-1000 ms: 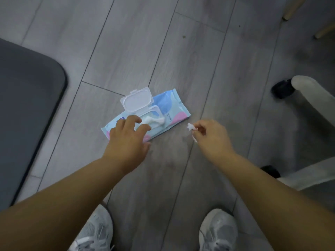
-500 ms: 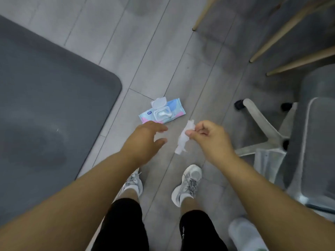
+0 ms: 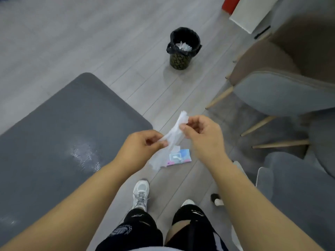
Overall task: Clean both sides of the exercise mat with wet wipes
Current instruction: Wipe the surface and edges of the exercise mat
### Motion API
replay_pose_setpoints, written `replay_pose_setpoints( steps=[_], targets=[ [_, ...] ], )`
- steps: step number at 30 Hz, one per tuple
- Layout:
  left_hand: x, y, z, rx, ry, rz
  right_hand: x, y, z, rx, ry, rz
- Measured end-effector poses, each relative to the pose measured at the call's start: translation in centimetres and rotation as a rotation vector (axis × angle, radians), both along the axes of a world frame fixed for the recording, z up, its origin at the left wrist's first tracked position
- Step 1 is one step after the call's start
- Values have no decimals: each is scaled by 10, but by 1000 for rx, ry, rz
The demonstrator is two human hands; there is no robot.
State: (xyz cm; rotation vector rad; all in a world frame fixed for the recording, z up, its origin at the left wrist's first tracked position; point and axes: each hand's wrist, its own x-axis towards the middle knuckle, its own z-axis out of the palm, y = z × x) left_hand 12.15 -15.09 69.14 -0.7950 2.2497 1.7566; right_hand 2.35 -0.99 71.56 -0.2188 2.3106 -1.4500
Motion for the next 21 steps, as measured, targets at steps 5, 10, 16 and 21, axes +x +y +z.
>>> replay_pose_setpoints(
  steps=[5,10,16,21],
  targets=[
    [16,-16,52,-81,79,252,-15,-22,38,-99,-34,10],
    [31,-4,88,-82,129,501,-18,-38,55,-120,-222,281],
    [61,36,98,72,145,892,-11,-46,69,-86,-371,396],
    [111,55,94,89,117,1192,31,-52,66,16,-482,900]
  ],
)
